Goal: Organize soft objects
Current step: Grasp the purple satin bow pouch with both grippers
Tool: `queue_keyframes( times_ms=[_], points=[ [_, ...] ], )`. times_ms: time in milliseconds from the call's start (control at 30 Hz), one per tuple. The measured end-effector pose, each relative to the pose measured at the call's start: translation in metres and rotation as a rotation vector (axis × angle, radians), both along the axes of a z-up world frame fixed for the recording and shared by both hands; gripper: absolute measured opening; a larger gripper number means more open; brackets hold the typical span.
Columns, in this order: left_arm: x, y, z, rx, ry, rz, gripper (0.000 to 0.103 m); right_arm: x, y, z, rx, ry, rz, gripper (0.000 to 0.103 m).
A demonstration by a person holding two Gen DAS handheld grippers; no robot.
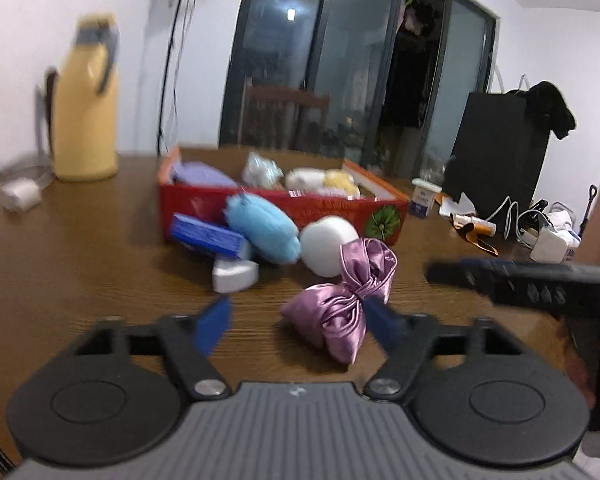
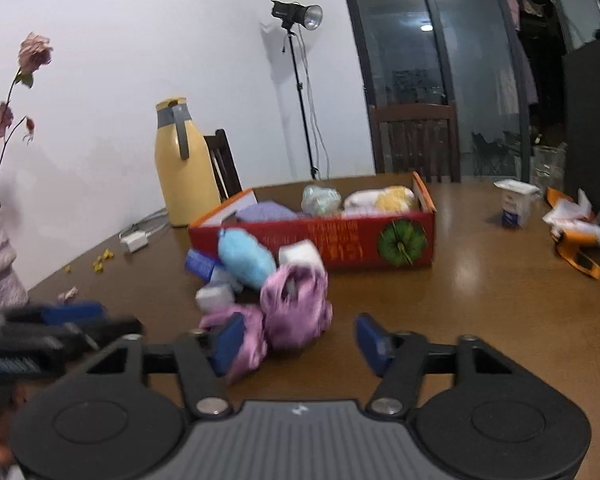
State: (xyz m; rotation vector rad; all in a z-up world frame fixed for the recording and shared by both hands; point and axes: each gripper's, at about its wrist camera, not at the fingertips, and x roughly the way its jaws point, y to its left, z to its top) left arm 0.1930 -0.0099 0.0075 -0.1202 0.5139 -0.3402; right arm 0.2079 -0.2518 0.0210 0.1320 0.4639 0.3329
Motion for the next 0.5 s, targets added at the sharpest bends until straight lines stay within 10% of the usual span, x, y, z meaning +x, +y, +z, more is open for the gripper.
queue_keyframes(
  times_ms=[233,500],
  points=[
    [0.050,-0.015,-0.029,-0.068,0.137,-0.058,0.050,0.090,0.007,-0.018,0.028,0.118,0.061,0.027],
    [0.045,0.007,-0.038,-0.143,0.160,-0.125,0.045,0.058,-0.011,-0.050,0.099,0.229,0.099,0.020]
  ],
)
